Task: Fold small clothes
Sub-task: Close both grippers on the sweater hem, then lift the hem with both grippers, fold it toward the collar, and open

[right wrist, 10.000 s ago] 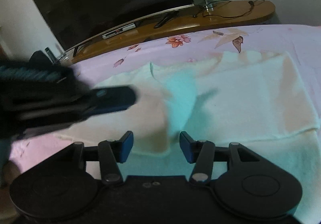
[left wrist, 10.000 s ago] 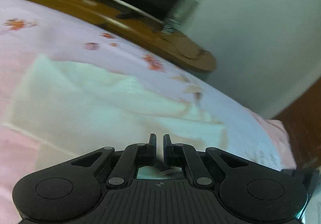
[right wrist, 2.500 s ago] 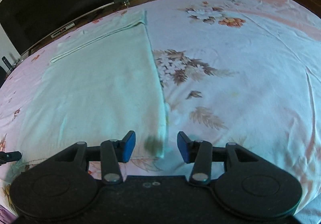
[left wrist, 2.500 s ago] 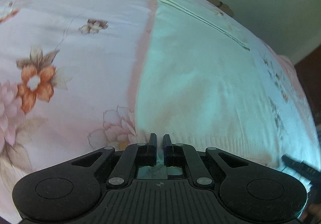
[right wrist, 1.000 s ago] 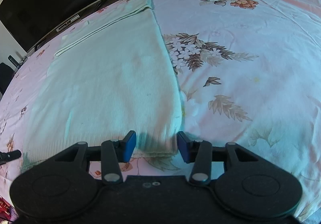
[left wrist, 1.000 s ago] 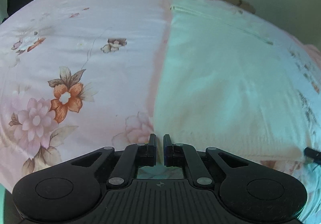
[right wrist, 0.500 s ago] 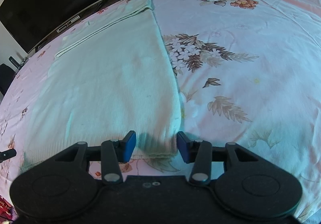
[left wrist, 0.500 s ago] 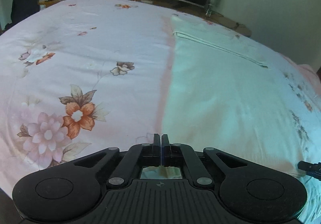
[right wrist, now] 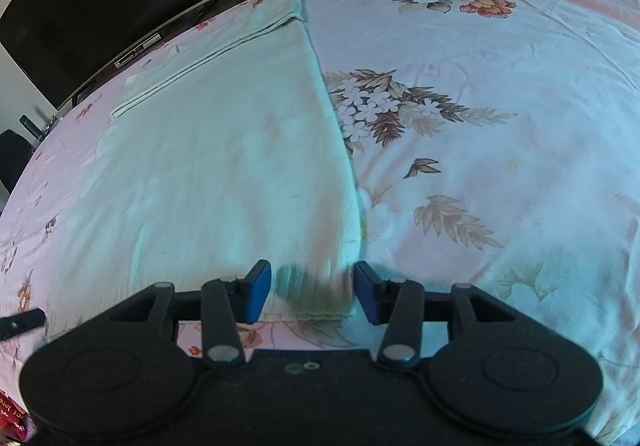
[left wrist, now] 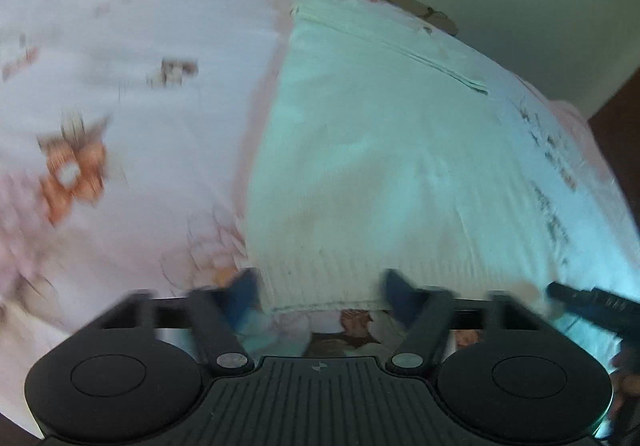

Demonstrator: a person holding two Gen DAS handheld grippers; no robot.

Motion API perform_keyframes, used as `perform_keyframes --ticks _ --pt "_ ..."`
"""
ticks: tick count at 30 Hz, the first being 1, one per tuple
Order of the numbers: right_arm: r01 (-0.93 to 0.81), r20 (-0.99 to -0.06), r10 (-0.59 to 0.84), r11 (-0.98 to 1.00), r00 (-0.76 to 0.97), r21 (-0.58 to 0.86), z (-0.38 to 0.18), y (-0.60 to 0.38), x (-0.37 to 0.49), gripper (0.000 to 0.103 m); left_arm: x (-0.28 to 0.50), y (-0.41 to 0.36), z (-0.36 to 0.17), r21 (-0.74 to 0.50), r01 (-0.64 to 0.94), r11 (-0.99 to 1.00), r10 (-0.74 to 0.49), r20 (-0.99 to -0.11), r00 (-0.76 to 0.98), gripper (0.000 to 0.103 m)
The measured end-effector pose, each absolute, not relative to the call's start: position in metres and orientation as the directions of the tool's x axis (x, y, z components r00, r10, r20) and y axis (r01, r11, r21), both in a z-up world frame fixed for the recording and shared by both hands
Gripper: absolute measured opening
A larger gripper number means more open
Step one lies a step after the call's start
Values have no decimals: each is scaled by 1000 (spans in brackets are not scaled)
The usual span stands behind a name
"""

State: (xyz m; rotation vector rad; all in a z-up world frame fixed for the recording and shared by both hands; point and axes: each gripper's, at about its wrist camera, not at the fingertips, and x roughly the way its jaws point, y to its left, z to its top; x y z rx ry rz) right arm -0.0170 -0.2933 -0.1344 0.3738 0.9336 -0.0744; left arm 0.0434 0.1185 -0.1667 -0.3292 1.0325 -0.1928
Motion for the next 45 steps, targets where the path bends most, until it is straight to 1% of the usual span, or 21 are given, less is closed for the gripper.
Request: perform_keyframes --ticks 2,4,6,7,10,11,12,13,14,15,16,17,18,19,20,21,23,27,31,37,45 --pt "224 -795 100 932 598 286 -135 -294 -16 46 45 123 -171 -382 -28 924 -317 -804 503 55" --pt "222 -795 103 932 598 288 -135 -294 -16 45 43 124 -174 -386 -49 921 -313 -810 496 43" --pt "218 -797 107 932 595 288 -136 -293 -15 44 44 131 -175 -406 -77 911 -320 -811 489 37" --pt "214 -797 110 933 593 289 -136 -292 -15 42 44 135 -175 -417 -86 905 -329 -812 483 33" --pt "210 -802 119 933 586 293 -136 -294 -14 34 40 143 -174 -408 -122 905 -302 -817 492 34" --pt "213 -802 126 930 584 301 -136 -295 -14 34 42 144 -176 -405 -124 906 -299 -818 492 35" --pt "217 -806 132 927 577 307 -137 -296 -13 34 45 142 -177 -420 -120 900 -317 -817 481 50" --pt "218 -810 133 927 571 305 -138 -296 -12 34 47 139 -179 -458 -104 883 -360 -802 477 75" --pt "218 -810 130 928 571 302 -138 -296 -11 36 51 136 -180 -483 -87 871 -390 -789 475 84" --pt "214 -812 133 929 569 302 -138 -295 -10 37 53 132 -180 -483 -78 872 -394 -788 473 87" --pt "206 -816 131 934 564 292 -138 -293 -8 38 54 126 -181 -471 -74 879 -385 -792 474 87" --pt "197 -818 125 940 562 279 -137 -291 -8 35 54 125 -182 -471 -79 879 -382 -793 475 87" --pt "192 -818 122 943 563 273 -137 -291 -8 31 54 125 -183 -474 -88 876 -380 -791 480 82" --pt "191 -817 132 940 561 283 -138 -292 -8 17 54 127 -182 -475 -105 874 -372 -791 486 58" --pt "190 -816 150 934 558 301 -138 -293 -8 10 55 133 -182 -484 -119 867 -376 -792 482 41" --pt "193 -815 157 931 558 311 -138 -295 -8 10 57 137 -185 -508 -142 850 -395 -791 468 8" --pt "188 -812 170 927 559 323 -137 -295 -8 10 59 145 -193 -553 -187 812 -430 -784 448 8" --pt "157 -793 197 926 577 344 -128 -293 -7 10 57 138 -183 -576 -138 806 -452 -748 486 8" --pt "147 -749 254 894 612 423 -117 -296 -1 9 70 137 -161 -595 -81 800 -463 -697 548 8" --pt "111 -658 290 860 695 497 -84 -305 28 9 112 132 -129 -595 -12 803 -458 -630 627 8" --pt "51 -560 284 860 778 507 -52 -319 106 9 196 118 -93 -574 49 818 -432 -556 710 8"
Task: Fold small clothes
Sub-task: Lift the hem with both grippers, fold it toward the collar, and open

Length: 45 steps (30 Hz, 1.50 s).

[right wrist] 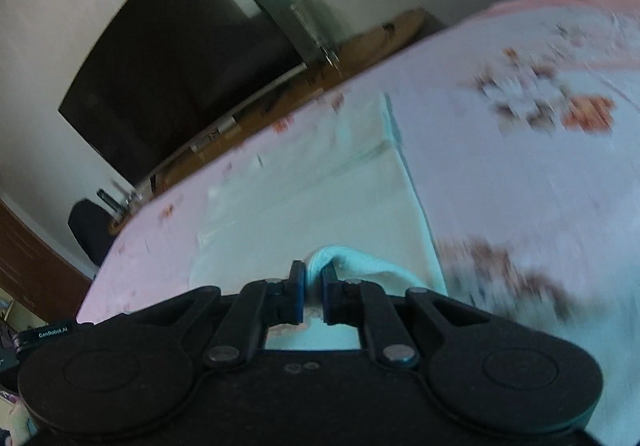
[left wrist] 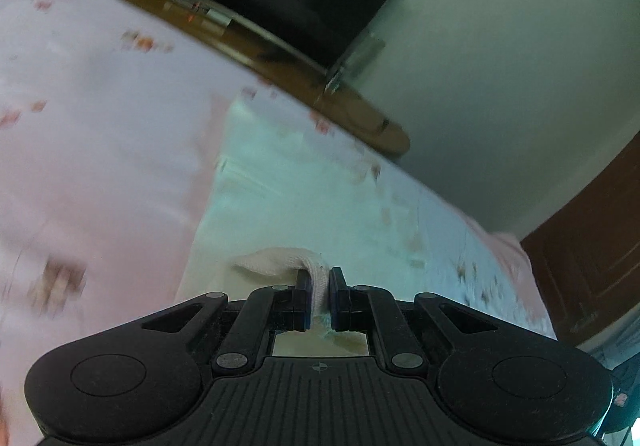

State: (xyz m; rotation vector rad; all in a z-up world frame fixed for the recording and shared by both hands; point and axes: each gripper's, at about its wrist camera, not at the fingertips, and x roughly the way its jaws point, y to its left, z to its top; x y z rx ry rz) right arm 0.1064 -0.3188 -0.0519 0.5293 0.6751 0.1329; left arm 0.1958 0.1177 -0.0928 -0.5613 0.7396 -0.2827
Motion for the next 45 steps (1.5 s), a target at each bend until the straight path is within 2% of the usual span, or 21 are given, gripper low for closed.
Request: perform_keyframes --ticks 6,14,22,25,27,28,29,30,31,32,33,35,36,41,45 --pt "33 -519 280 857 807 513 -47 -334 191 9 272 105 -87 -568 29 822 -383 -515 767 8" --pt "29 -505 268 863 820 505 -63 -345 301 9 370 84 -112 -538 -19 843 -313 -517 797 8" --pt "79 -567 236 877 789 474 -109 -348 385 8 442 74 -148 -496 -105 862 -238 -579 780 8" --pt "102 -602 216 888 769 449 -124 -347 404 9 462 70 -160 -459 -118 881 -232 -635 737 9" --pt "115 -634 205 897 746 426 -135 -345 414 12 468 73 -163 -472 -155 868 -224 -649 727 9" --pt "127 -639 201 894 743 429 -138 -346 415 20 471 75 -164 -483 -167 860 -227 -654 722 9" --pt "133 -634 195 892 748 432 -139 -347 416 33 473 78 -163 -497 -184 848 -229 -658 718 9" --pt "133 -623 186 893 760 429 -138 -348 416 40 475 80 -161 -507 -193 840 -231 -656 719 19" --pt "128 -607 172 900 776 418 -135 -347 416 55 475 80 -157 -503 -193 842 -220 -648 729 47" --pt "123 -598 160 906 785 404 -132 -347 415 60 475 80 -152 -479 -200 855 -182 -637 749 66" --pt "120 -603 153 914 783 387 -130 -345 417 59 471 82 -146 -465 -207 861 -149 -618 772 92" --pt "104 -629 155 929 761 355 -130 -343 422 43 466 86 -135 -466 -194 863 -129 -575 808 95" --pt "107 -644 136 940 753 324 -130 -341 421 41 468 88 -132 -464 -191 865 -132 -579 805 95" --pt "73 -602 111 959 791 272 -115 -332 415 37 462 83 -133 -422 -137 896 -168 -608 776 95" --pt "-8 -626 170 967 761 254 -115 -312 422 38 461 56 -151 -395 -42 918 -242 -640 729 94"
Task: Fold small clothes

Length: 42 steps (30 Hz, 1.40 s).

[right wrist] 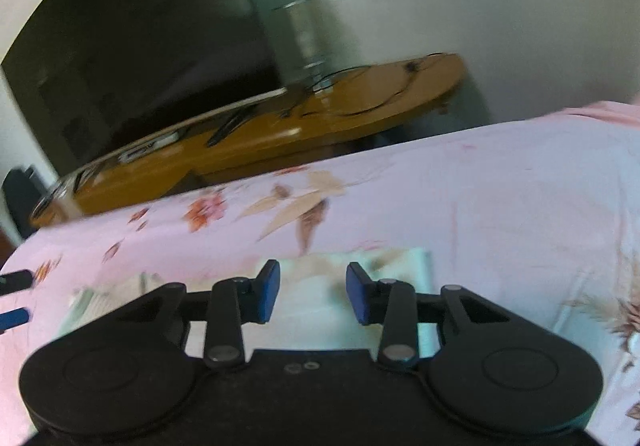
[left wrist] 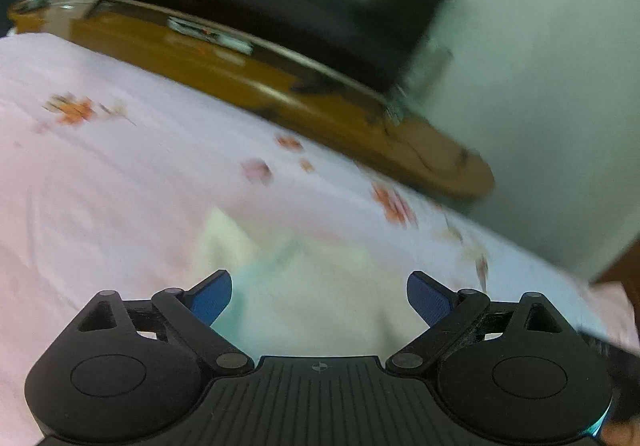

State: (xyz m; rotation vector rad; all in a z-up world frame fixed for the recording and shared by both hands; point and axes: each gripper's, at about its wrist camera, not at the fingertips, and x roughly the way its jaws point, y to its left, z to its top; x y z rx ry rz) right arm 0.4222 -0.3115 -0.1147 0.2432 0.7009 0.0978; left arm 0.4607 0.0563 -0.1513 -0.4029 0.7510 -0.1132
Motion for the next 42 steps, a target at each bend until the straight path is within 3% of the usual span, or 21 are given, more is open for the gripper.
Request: perform_keyframes --ticks 2,7,13,20,27,31,34,42 --pt "-27 -644 180 970 744 240 -121 -305 425 37 468 46 -163 -381 -29 924 -252 -665 704 94" --pt "39 -699 77 988 711 149 -143 -314 441 35 494 43 -180 -264 -84 961 -129 -695 707 94" --pt "30 -686 11 998 727 47 -152 -311 446 35 506 39 -182 -154 -144 977 -9 -713 701 94" --pt "-29 -653 75 996 754 81 -124 -300 417 38 476 24 -157 -106 -78 991 -14 -672 741 94" --pt "-125 -640 134 990 757 59 -105 -276 372 38 424 4 -140 -97 54 994 -106 -669 736 95" --pt "-179 -656 163 983 737 43 -112 -264 335 39 388 -3 -154 -106 108 988 -151 -704 694 95" --pt "-207 -682 144 978 717 -11 -128 -255 315 39 374 -8 -177 -52 121 991 -120 -733 669 95" --pt "-143 -700 90 990 709 -17 -152 -267 323 40 353 -3 -178 -7 126 992 -93 -716 692 95"
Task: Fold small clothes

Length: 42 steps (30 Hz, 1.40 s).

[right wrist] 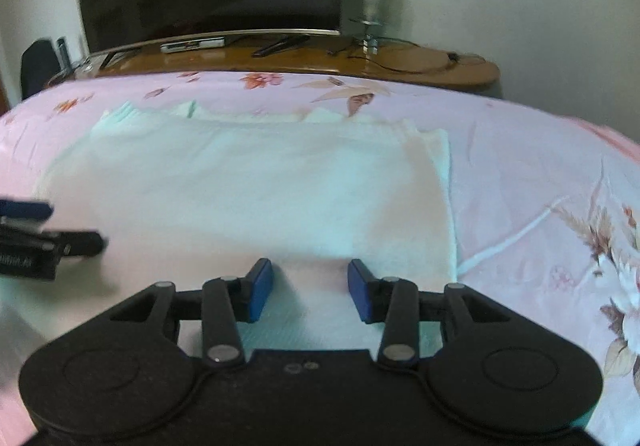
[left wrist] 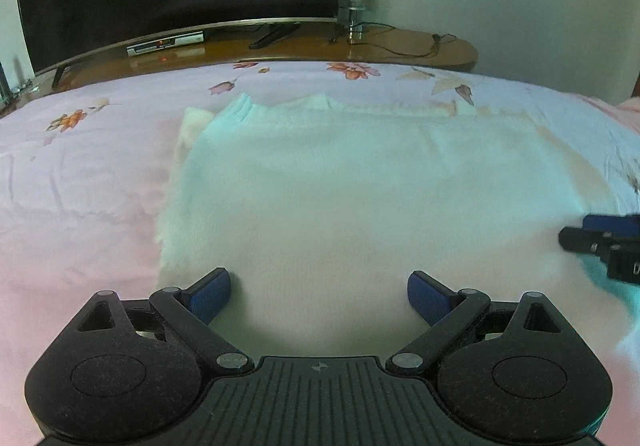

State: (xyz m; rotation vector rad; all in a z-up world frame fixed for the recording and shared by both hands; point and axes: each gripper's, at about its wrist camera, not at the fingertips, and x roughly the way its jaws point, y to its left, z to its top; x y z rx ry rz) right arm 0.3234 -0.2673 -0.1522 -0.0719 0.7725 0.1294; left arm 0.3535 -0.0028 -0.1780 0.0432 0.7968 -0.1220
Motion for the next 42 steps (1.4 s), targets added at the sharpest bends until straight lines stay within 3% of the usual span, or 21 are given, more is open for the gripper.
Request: perform_keyframes --ticks 5,8,11,15,21,26,35,42 --pt "-89 -703 46 996 710 -24 -146 -274 303 39 323 9 -171 -40 93 995 -94 -704 704 95" --pt "-149 -665 81 988 743 -46 -134 -259 274 40 305 6 -169 -30 112 993 -101 -691 716 95" --pt "-205 -683 118 978 721 -48 -139 -241 261 39 295 1 -176 6 123 992 -84 -697 712 95" --pt "-223 -708 55 964 704 -147 -156 -228 254 39 291 4 -182 0 126 992 -90 -699 709 95" --pt "-183 -722 50 977 690 -108 -146 -237 253 41 293 4 -171 -15 96 995 -77 -722 688 95" --pt "-196 -672 99 978 734 -70 -123 -225 244 41 290 -4 -165 -45 104 994 -106 -694 712 95" --pt "-289 -711 100 945 696 -150 -155 -194 240 40 288 -6 -176 -46 131 990 -123 -727 675 95" --pt "-252 -718 168 968 675 -11 -124 -210 239 43 283 13 -163 -138 58 989 -142 -749 647 95"
